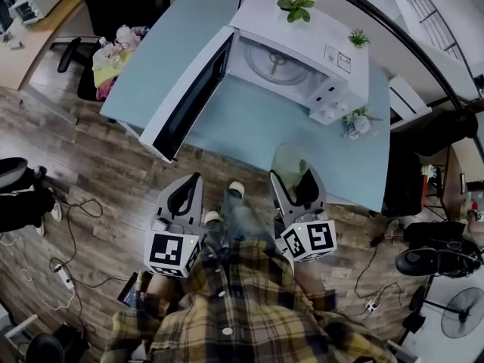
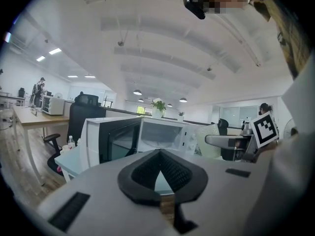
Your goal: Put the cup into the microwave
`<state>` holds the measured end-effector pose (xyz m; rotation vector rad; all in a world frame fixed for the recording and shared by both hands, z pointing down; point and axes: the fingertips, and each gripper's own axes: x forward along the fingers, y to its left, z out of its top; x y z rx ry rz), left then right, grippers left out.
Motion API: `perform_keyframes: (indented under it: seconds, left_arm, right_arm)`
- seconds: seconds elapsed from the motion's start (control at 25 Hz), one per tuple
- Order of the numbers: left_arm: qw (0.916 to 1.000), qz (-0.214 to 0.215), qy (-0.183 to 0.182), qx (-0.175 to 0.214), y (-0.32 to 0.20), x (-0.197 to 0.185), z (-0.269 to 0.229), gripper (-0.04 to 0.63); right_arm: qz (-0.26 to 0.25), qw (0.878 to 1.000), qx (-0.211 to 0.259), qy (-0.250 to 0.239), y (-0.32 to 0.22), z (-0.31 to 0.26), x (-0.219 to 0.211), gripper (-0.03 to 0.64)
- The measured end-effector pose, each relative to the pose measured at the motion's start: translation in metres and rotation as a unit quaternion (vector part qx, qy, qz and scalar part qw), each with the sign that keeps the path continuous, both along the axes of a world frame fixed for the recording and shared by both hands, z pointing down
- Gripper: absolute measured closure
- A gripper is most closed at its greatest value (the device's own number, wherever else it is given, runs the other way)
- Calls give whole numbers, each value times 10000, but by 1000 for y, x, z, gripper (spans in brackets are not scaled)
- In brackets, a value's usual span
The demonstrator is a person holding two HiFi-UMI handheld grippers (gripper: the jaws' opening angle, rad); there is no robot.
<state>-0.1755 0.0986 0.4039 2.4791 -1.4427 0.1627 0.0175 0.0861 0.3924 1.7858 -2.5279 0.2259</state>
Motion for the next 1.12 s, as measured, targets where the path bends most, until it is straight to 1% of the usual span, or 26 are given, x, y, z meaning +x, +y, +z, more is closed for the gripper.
perform_keyframes:
  seconds: [0.16,0.48,0.8,1.12]
  left_arm:
    - [10000,40,-19,2,-20,9,-1,604]
    - [9997,232,-54,-29,-76,45,1,604]
    - [9997,196,-106,78,-137,74,-17,604]
    - [9996,96,-138,205,-175,99,-23,604]
  right_arm:
    - [28,10000,23,-30,-19,-1,8,285]
    - [145,9998,-26,-105,-68,4,35,285]
    - [30,9999,86,-135,-130,-12,60,285]
    - [-183,9996,127,-194,-162,-13,76,285]
